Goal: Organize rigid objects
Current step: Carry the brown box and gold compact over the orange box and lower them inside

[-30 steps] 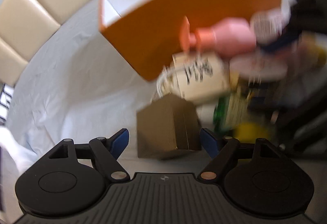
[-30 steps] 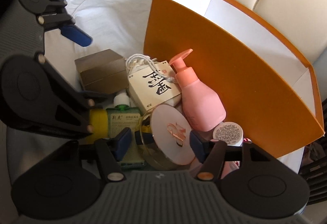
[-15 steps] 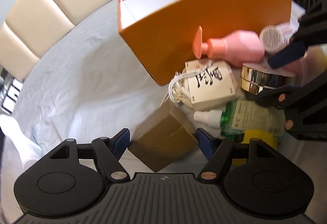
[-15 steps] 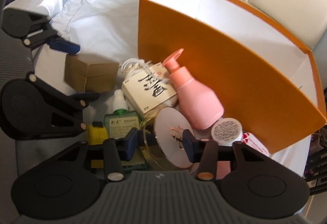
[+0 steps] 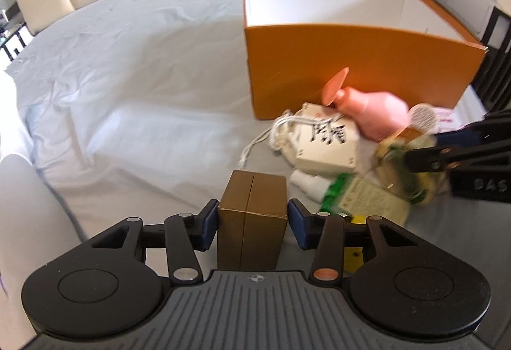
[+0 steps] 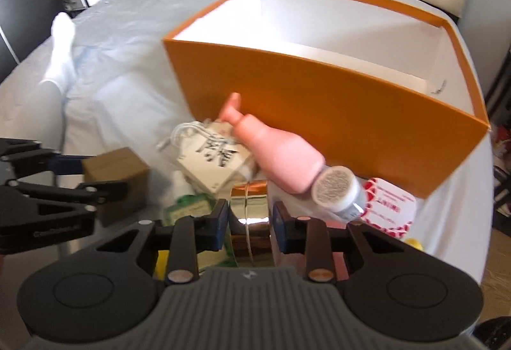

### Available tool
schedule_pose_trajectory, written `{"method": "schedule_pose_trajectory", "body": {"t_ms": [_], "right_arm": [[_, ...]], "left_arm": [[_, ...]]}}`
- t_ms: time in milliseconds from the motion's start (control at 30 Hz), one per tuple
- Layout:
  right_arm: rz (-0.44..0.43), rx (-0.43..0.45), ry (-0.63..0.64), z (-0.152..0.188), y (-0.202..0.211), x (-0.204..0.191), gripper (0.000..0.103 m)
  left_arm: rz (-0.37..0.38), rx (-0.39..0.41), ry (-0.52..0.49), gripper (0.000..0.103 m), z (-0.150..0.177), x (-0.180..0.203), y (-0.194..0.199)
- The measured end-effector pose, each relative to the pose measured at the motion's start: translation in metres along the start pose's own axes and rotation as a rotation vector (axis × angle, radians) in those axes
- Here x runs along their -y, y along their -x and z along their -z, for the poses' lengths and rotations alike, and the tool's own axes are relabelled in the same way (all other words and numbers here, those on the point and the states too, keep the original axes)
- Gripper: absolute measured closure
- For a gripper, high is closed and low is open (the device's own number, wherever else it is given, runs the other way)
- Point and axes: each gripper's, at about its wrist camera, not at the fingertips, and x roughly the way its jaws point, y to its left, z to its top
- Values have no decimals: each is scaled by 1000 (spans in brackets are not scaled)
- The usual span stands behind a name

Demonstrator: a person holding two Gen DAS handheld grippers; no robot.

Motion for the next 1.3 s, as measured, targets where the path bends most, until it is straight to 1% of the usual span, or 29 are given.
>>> {"method": "schedule_pose_trajectory", "body": {"t_ms": [100, 167, 300, 400, 500, 600, 700, 767, 867, 967, 1000, 1067, 1100, 1167, 1233, 1300], "right_arm": [[15, -12, 10, 2, -3, -1, 72], [18, -19, 11, 2, -3, -1, 74], [1, 7, -4, 0, 2, 4, 75], [-25, 24, -34, -2, 9, 7, 75], [-60, 46, -57, -7, 24, 10, 76], [-84, 78, -29, -17, 45, 9, 76], [-91, 120, 44, -30, 68, 6, 76], [-93, 142, 101, -43, 81, 8, 76], [-58, 211, 193, -69, 97, 10, 76], [-17, 261, 258, -100, 104, 15, 76], [1, 273, 274, -109, 102, 17, 76], [41, 273, 287, -129, 91, 26, 76], [50, 263, 268, -139, 83, 33, 76], [40, 238, 195, -152, 67, 51, 76], [30, 197, 117, -159, 52, 71, 76], [44, 153, 104, -159, 39, 81, 76]], "left_arm": [[-16, 10, -23, 49, 2, 3, 1], [-28, 22, -34, 49, 4, 5, 4], [-19, 47, 18, 50, 6, 0, 12], [-7, 93, 46, 50, 2, -2, 25], [0, 152, 18, 50, -6, 1, 40], [-2, 216, -42, 50, -21, 6, 55], [5, 284, -103, 50, -40, 11, 71], [27, 321, -130, 50, -56, 12, 81], [66, 367, -159, 50, -84, 13, 90], [66, 398, -206, 50, -116, 18, 89], [70, 397, -225, 50, -126, 21, 86], [113, 356, -234, 50, -149, 24, 74], [144, 326, -222, 50, -159, 24, 65], [189, 258, -199, 50, -176, 26, 44], [198, 192, -189, 50, -187, 30, 19], [198, 125, -179, 51, -193, 34, -6]]}}
